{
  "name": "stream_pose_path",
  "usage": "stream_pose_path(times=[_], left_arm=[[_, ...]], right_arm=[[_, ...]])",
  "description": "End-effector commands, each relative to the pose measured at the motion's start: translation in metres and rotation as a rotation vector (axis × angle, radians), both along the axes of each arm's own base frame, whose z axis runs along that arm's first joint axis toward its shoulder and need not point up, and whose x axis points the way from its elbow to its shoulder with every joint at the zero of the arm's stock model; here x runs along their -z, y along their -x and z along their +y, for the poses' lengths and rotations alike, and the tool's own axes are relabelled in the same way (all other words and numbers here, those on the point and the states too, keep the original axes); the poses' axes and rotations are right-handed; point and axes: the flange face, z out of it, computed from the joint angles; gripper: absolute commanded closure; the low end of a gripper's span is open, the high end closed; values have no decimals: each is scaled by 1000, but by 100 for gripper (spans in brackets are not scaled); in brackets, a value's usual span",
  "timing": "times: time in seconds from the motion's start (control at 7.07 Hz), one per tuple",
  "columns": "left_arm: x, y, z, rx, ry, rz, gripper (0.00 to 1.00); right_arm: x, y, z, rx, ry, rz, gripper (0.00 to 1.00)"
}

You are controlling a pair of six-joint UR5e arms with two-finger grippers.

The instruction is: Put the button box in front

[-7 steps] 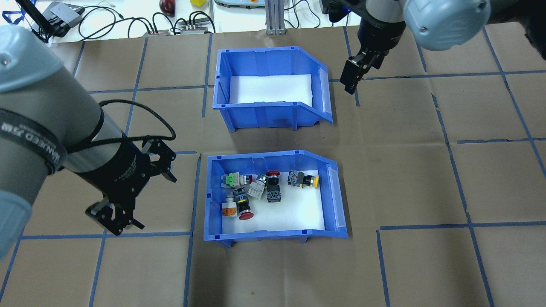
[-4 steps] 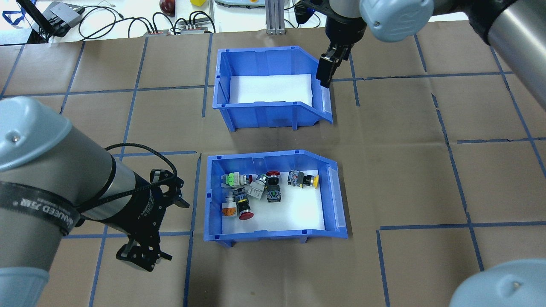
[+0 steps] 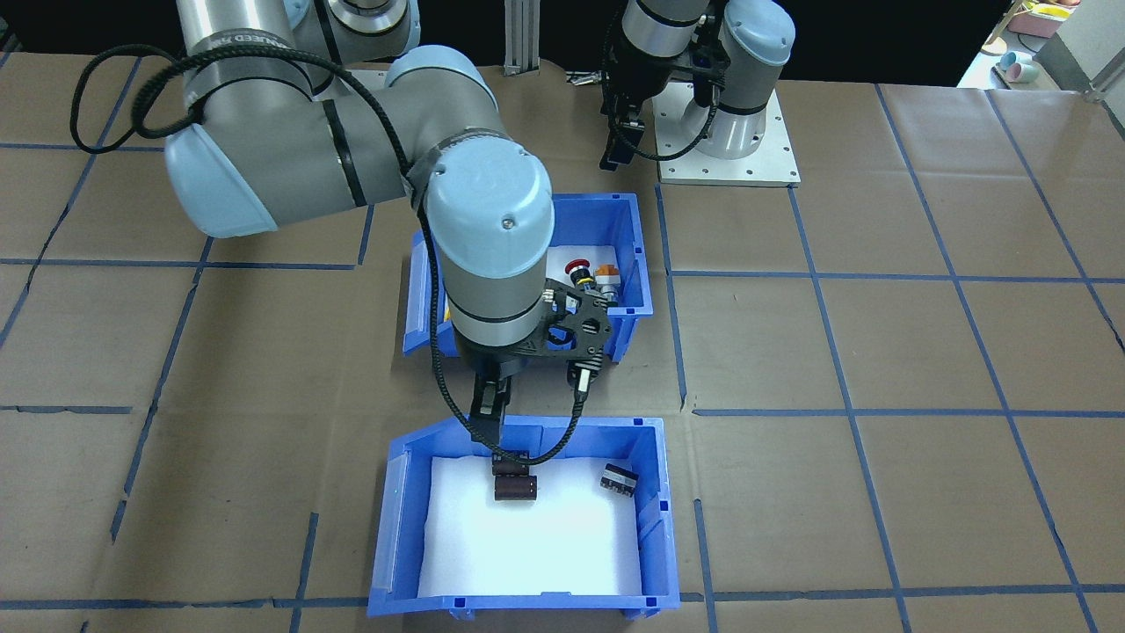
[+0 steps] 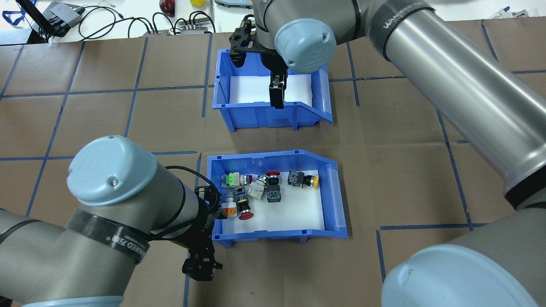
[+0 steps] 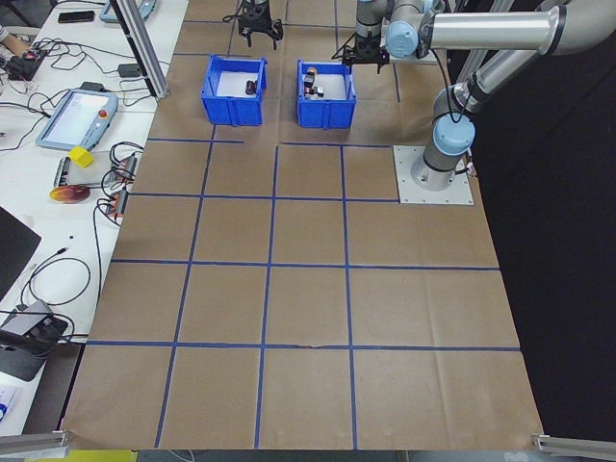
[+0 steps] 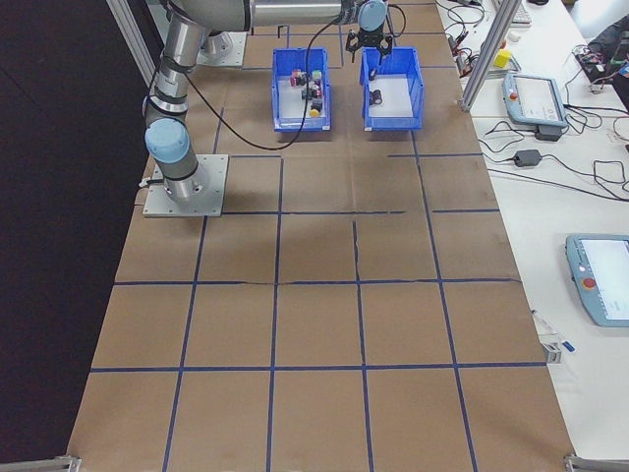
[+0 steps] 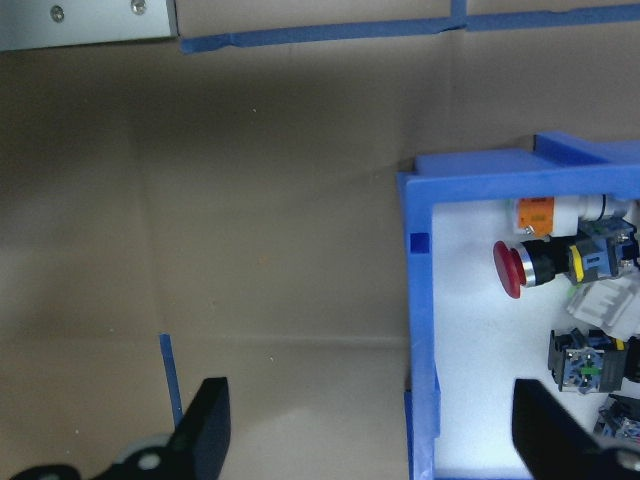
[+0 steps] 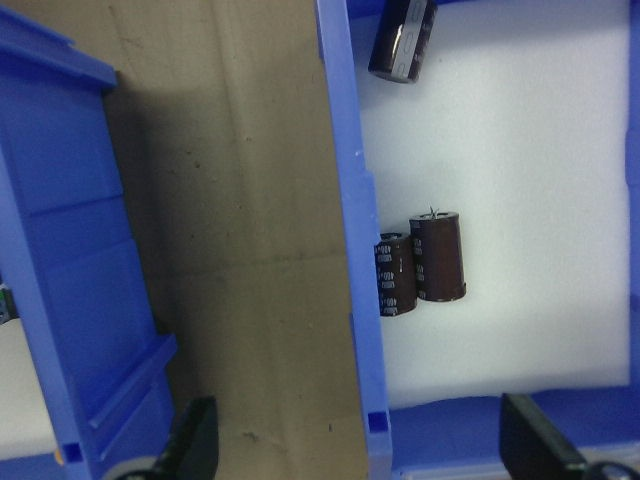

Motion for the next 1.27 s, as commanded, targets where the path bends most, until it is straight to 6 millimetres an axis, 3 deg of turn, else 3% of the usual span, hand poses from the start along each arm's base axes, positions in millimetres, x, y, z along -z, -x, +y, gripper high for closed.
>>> stream_pose_path(times=[0.0, 0.14, 0.28, 0.57, 0.71, 0.85, 0.99, 1.13], left_arm=[[18, 21, -17, -17, 32, 13, 5], [27, 36, -14, -22, 17, 5, 7], [38, 49, -12, 10, 24, 2, 2], [52, 56, -16, 28, 25, 6, 3], [61, 54, -13, 33, 38, 10, 3], [75, 51, -8, 27, 68, 18, 2], [93, 49, -4, 21, 83, 25, 3], [99, 50, -4, -12, 66, 23, 10]], right_arm=[[31, -32, -4, -47, 52, -11, 0], [49, -40, -4, -50, 36, -6, 0], [70, -49, -5, -59, 33, -5, 0], [105, -65, -7, -73, 31, -7, 1], [99, -63, -6, -74, 39, -1, 34], [87, -59, -8, -73, 59, 20, 60], [82, -57, -7, -76, 67, 34, 72], [78, -56, -7, -74, 71, 32, 85]])
